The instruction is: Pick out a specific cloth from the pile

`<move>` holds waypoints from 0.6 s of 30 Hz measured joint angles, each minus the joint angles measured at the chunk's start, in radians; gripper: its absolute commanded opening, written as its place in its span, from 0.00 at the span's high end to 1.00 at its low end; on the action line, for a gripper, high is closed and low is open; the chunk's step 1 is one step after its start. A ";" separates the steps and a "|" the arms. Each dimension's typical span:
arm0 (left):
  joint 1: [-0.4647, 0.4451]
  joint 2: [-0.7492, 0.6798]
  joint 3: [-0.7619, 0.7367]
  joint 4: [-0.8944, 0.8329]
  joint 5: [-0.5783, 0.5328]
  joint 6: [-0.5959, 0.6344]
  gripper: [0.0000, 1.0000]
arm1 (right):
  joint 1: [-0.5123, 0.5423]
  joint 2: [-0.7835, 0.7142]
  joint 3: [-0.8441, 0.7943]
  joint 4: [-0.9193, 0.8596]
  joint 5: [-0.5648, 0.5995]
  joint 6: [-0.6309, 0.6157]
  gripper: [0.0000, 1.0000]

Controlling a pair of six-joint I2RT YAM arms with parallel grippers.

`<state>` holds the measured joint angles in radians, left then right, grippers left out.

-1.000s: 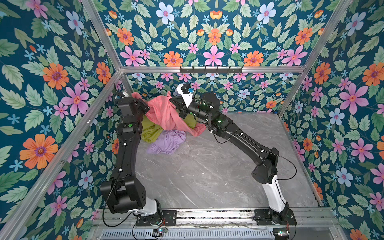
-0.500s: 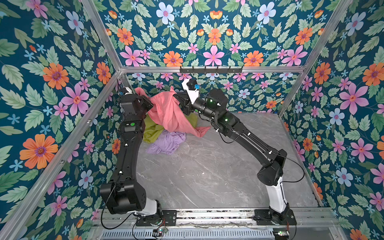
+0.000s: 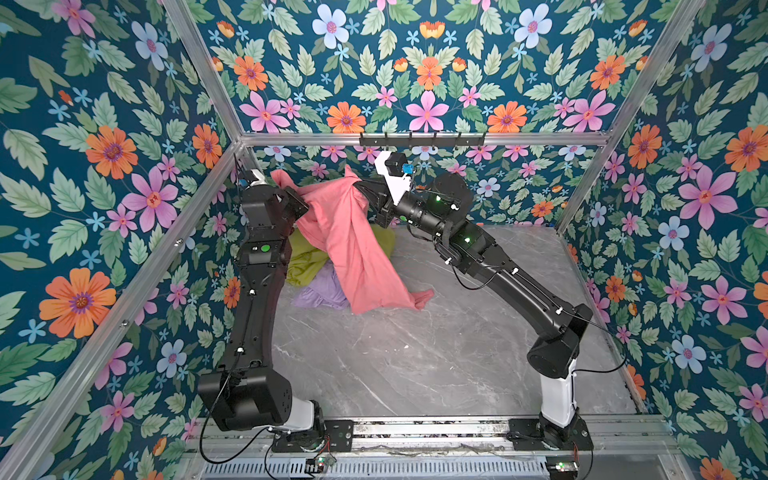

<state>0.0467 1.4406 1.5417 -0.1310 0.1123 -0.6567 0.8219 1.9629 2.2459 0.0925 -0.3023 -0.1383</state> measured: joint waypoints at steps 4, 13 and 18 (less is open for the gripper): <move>-0.009 -0.001 0.016 -0.002 0.027 -0.003 1.00 | 0.000 -0.042 -0.020 -0.017 -0.001 0.001 1.00; -0.038 -0.035 0.081 -0.011 0.049 -0.011 1.00 | 0.000 -0.133 -0.023 -0.068 -0.034 0.024 1.00; -0.058 -0.077 0.104 -0.026 0.055 -0.011 1.00 | 0.000 -0.182 -0.005 -0.124 -0.039 0.027 1.00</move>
<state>-0.0116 1.3640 1.6455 -0.1570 0.1673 -0.6674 0.8215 1.7805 2.2406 -0.0319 -0.3416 -0.1112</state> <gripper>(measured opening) 0.050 0.054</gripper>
